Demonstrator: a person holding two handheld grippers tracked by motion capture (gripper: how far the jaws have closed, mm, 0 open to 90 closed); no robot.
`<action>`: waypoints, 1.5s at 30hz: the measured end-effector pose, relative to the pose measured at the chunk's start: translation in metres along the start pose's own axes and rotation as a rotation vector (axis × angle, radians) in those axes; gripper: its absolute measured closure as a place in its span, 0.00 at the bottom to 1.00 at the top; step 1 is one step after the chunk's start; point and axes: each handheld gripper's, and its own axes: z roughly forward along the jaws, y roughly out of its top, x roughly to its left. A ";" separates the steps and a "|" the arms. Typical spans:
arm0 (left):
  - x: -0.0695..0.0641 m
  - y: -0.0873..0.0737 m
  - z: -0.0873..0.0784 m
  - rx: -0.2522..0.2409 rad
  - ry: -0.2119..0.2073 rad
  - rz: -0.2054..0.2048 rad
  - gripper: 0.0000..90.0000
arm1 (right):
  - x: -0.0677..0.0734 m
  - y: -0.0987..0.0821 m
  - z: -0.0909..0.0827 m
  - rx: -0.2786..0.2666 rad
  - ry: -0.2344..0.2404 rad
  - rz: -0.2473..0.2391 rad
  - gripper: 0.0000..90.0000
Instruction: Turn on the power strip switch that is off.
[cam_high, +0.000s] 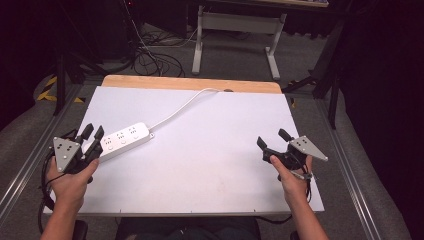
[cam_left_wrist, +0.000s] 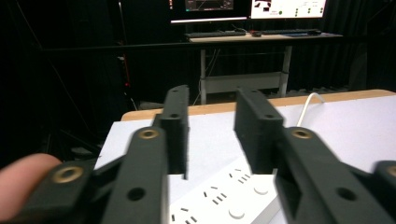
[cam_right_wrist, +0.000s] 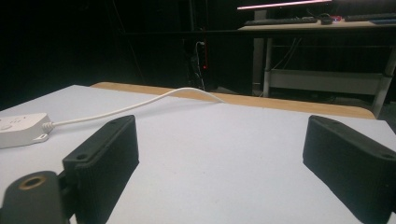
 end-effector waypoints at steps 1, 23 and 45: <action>0.001 0.000 0.000 0.000 -0.001 0.001 0.78 | 0.000 0.000 0.000 0.000 0.000 0.000 0.12; 0.006 0.007 -0.001 0.024 0.010 0.030 1.00 | -0.001 -0.001 0.001 0.015 0.005 0.004 0.14; 0.012 0.010 0.013 0.130 -0.035 0.021 1.00 | 0.000 -0.002 0.001 0.023 0.004 -0.001 0.14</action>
